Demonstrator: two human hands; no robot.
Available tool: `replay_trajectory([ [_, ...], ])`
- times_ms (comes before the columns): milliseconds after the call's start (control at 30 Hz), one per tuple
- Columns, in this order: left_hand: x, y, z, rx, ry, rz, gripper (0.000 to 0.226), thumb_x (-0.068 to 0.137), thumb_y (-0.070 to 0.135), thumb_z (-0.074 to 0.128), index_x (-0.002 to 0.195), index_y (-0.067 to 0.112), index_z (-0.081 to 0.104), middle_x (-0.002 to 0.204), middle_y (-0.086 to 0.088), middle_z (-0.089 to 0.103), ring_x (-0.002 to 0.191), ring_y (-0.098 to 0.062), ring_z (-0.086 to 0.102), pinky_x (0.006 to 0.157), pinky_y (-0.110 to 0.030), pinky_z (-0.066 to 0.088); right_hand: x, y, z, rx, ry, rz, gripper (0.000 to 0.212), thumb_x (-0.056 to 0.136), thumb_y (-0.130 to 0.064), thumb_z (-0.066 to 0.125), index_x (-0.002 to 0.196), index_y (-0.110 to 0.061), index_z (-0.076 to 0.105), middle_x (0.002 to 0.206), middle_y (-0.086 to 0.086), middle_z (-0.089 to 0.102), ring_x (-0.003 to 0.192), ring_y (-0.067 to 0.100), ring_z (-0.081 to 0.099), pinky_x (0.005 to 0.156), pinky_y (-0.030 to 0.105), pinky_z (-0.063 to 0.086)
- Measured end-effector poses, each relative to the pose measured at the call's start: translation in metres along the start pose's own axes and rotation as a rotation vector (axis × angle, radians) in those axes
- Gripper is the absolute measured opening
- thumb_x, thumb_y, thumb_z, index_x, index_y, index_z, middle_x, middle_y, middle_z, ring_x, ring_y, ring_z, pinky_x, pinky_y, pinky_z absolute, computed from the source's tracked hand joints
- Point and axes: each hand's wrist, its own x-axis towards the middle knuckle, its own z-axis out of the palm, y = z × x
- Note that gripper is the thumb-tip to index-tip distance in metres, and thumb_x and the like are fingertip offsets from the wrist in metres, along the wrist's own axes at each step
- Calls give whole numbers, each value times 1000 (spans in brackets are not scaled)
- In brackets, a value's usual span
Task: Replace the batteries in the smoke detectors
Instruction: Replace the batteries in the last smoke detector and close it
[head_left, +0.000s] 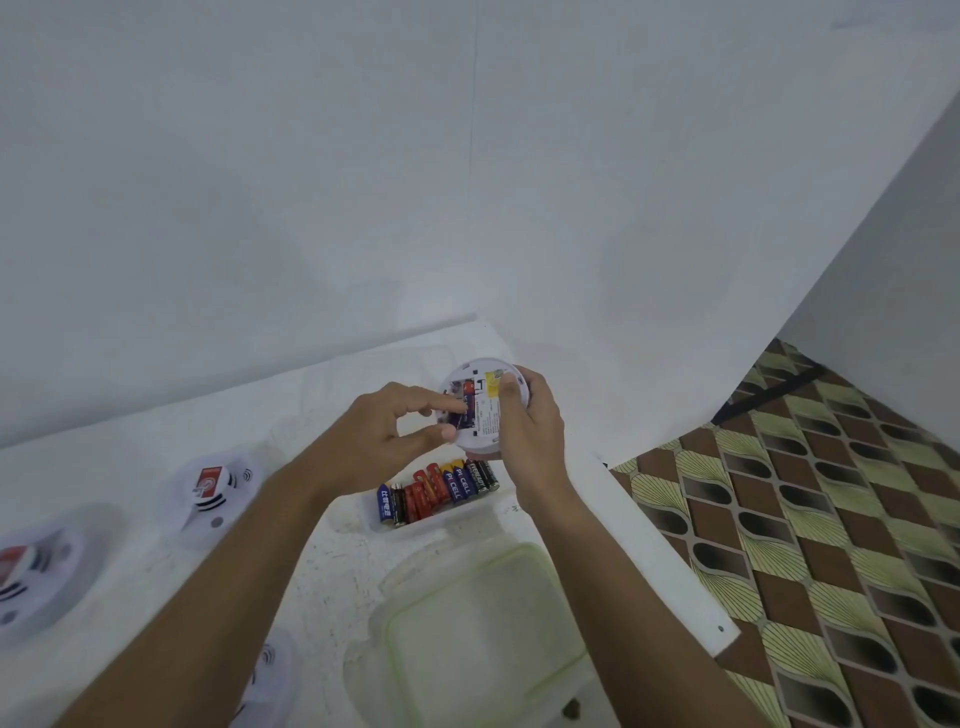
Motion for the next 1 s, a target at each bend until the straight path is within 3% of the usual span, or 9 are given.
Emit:
replay_trajectory([
  [133,-1,-1,8,-44,135,48,22,80,44,70,101,44,68,119,26,57,120,2,44,96,-20,36,-6,0,0,48,-25,12,22,105,-34,47,120,-24,58,104,-6,67,95,13,69,76,36,62],
  [233,-5,5,14,-172,189,-7,26,75,46,71,101,42,69,133,19,46,125,0,42,91,-15,36,-12,-5,-3,86,-45,5,23,105,-33,46,121,-22,60,105,-1,69,95,15,70,75,40,63],
  [400,-19,25,25,-582,193,-82,26,85,13,73,109,22,68,116,5,68,99,-28,66,84,-39,58,-18,-10,-16,109,-91,-49,21,105,-31,47,118,-23,62,107,2,70,98,20,71,76,43,62],
  [500,-30,35,35,-599,277,-131,22,88,10,70,107,19,67,113,2,70,87,-24,65,87,-50,55,-28,-10,-21,94,-137,-70,22,106,-31,46,120,-23,61,106,1,69,96,21,71,70,43,62],
  [633,-48,45,43,-538,345,-166,18,93,11,65,107,22,67,112,4,70,90,-27,68,82,-41,58,-39,-7,-29,121,-299,-11,26,105,-28,46,130,-25,53,118,1,66,107,22,68,79,51,62],
  [733,-67,53,44,-523,383,-183,19,95,9,61,111,20,66,111,5,71,90,-19,71,74,-29,57,-52,-5,-41,230,-569,59,64,87,-17,56,146,-31,35,130,-2,61,112,17,66,82,39,61],
  [800,-80,59,43,-522,400,-198,21,96,6,57,112,16,66,109,5,72,92,-17,70,74,-26,57,-62,-3,-47,164,-711,-21,84,83,-5,64,152,-27,21,137,-3,55,119,13,62,89,36,59],
  [933,-115,67,37,-442,443,-183,22,98,9,54,114,17,68,116,5,70,104,-17,67,88,-28,55,-86,4,-40,29,-762,-210,100,76,11,79,151,-13,19,146,5,48,132,23,52,99,51,54],
  [1000,-134,74,37,-495,475,-170,23,100,10,53,118,13,66,118,2,69,107,-14,66,88,-28,55,-100,4,-36,44,-738,-221,97,73,13,80,148,-11,23,142,6,49,131,18,53,97,47,56],
])
